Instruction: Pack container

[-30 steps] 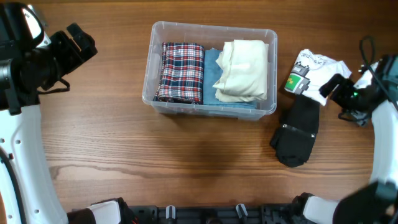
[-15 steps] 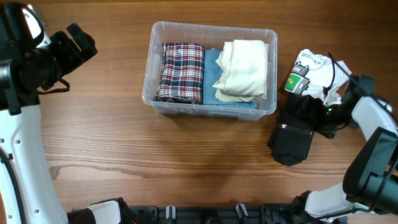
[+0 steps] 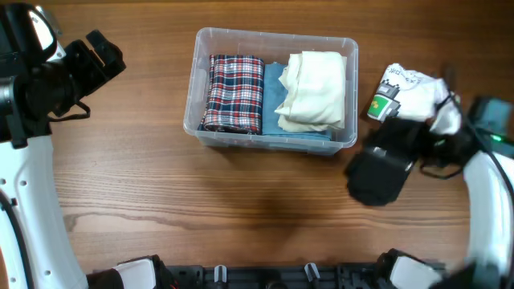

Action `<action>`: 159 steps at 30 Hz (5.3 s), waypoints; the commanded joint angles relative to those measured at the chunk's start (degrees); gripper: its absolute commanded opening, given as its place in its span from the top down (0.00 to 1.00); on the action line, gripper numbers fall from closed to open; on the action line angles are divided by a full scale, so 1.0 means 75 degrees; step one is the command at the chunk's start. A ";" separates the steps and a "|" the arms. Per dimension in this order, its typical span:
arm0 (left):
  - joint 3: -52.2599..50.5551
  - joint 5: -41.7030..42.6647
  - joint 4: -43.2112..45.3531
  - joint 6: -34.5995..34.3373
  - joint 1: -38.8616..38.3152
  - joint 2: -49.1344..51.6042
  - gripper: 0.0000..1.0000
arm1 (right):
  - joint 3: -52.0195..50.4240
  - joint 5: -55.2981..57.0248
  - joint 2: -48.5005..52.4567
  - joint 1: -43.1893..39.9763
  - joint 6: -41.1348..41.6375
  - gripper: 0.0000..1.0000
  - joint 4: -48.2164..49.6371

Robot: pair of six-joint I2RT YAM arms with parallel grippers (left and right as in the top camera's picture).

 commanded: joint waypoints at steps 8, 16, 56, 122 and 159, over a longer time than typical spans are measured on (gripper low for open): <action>0.0035 0.0064 0.0023 -0.0070 0.0035 0.0003 0.00 | 0.1818 -0.0793 -0.1049 0.3115 0.1769 0.74 0.2337; 0.0035 0.0064 0.0023 -0.0070 0.0035 0.0003 0.00 | 0.1821 -0.0801 0.2763 0.5715 0.4578 0.73 0.7338; 0.0035 0.0064 0.0023 -0.0070 0.0035 0.0000 0.00 | 0.1798 0.1198 0.5036 -0.0644 0.1259 0.12 0.2259; 0.0035 0.0064 0.0023 -0.0070 0.0035 0.0003 0.00 | 0.1804 0.0085 0.2623 0.6528 0.2454 0.91 0.6059; 0.0035 0.0064 0.0023 -0.0070 0.0035 0.0003 0.00 | 0.1807 0.3937 -0.4030 0.7108 -0.0656 0.00 -0.0341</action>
